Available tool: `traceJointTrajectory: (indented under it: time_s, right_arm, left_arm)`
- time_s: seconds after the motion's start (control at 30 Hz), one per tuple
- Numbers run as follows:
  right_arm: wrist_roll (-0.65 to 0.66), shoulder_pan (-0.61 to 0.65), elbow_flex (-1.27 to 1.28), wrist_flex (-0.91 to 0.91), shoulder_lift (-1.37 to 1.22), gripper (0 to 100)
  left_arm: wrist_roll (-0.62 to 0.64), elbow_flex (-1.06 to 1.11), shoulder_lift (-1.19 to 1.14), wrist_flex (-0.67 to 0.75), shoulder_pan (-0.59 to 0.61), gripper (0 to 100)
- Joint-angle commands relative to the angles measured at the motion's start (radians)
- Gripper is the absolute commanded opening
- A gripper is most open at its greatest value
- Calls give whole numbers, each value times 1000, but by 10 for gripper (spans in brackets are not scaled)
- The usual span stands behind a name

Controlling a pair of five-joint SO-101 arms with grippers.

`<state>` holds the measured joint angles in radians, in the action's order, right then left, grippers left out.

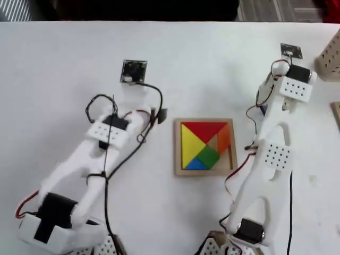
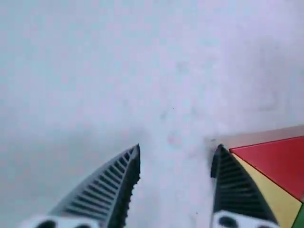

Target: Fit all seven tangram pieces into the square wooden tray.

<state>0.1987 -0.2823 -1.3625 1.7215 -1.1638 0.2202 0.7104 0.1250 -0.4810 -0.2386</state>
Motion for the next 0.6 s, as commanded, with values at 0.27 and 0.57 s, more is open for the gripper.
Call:
traceJointTrajectory:
  time_s: [0.27, 0.57]
  right_arm:
    - [-58, 51, 664, -4, 662, 18]
    - [-109, 237, 1326, -159, 1141, 18]
  left_arm:
    - [-11, -46, 19, 21, 4, 253]
    - [-11, -49, 28, 15, 35, 252]
